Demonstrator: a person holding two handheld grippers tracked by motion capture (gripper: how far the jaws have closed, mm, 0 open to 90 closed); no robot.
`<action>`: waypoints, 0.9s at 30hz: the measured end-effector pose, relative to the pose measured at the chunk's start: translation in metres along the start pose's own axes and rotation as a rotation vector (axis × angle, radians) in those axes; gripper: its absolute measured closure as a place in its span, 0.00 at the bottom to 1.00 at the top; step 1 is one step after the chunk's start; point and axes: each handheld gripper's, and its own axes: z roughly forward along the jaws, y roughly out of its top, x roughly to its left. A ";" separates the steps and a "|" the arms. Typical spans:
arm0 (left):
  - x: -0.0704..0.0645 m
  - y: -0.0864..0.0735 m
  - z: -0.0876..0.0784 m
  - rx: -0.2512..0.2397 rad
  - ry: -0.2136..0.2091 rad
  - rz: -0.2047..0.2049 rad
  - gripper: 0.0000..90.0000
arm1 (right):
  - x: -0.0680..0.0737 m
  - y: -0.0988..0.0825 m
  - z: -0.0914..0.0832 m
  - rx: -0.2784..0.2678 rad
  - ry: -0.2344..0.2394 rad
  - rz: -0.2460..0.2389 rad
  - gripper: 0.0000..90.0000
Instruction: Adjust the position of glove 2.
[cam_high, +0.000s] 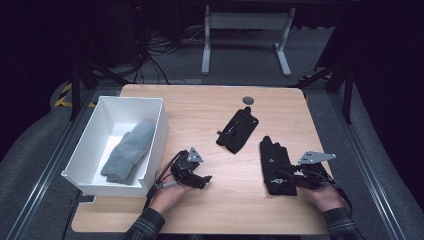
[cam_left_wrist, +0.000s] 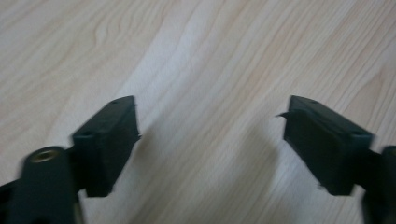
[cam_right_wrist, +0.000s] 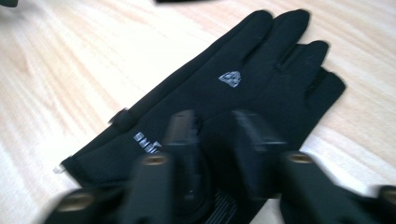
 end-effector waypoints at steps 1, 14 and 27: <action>0.002 0.005 0.000 0.005 -0.015 -0.003 0.39 | 0.000 0.000 0.001 0.004 -0.008 -0.005 0.59; 0.026 0.057 0.027 0.003 -0.098 0.009 1.00 | -0.002 0.003 0.002 -0.015 -0.033 -0.006 0.41; 0.051 0.100 0.069 -0.005 -0.067 0.014 1.00 | -0.002 0.003 0.002 -0.018 -0.020 -0.009 0.40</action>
